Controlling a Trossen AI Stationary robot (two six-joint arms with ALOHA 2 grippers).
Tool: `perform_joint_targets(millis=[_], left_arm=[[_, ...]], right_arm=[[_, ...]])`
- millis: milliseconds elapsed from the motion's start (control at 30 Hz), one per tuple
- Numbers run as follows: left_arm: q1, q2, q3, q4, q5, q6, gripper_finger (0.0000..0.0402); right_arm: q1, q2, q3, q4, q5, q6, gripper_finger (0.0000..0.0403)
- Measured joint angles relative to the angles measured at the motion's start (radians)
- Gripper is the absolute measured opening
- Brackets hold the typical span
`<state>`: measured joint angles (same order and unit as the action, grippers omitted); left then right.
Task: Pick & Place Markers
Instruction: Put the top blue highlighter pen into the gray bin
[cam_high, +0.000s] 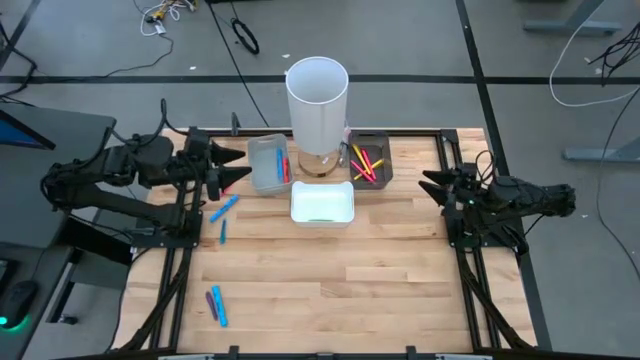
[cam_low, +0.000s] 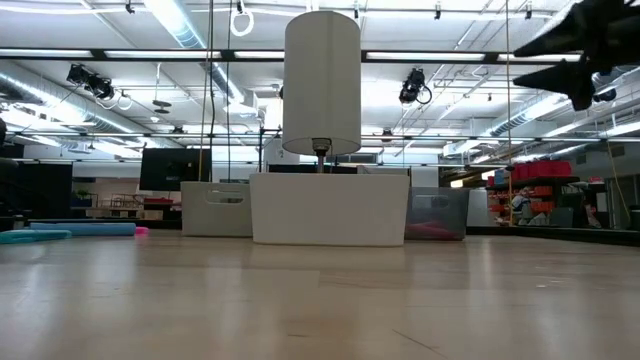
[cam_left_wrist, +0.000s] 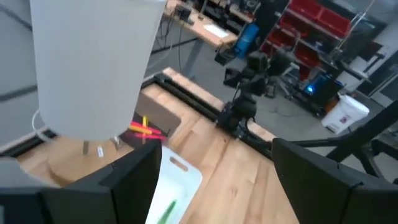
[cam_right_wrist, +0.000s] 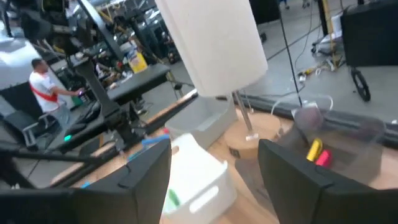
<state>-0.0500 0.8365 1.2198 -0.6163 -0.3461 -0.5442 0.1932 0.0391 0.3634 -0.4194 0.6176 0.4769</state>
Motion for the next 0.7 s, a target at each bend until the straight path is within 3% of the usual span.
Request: perform_joint_targets(millis=[167,300,533,700], left_arm=[[-0.04,-0.001,0.0,0.055,-0.08,0.056,0.0311],[-0.051,-0.001,0.0,0.068,-0.128,0.065,0.0311],[-0.064,-0.001,0.0,0.105,-0.122,0.051,0.0311],[-0.085,-0.01,0.0,0.136,-0.125,0.05,0.0311]], right_arm=[[0.0,-0.038,0.0,-0.075,-0.009,0.021,0.0242],[0.0,-0.038,-0.049,-0.038,-0.032,0.023,0.0242],[0.002,-0.039,-0.233,0.129,-0.089,0.099,0.0242],[0.002,-0.038,-0.263,0.173,-0.09,0.088,0.0242]])
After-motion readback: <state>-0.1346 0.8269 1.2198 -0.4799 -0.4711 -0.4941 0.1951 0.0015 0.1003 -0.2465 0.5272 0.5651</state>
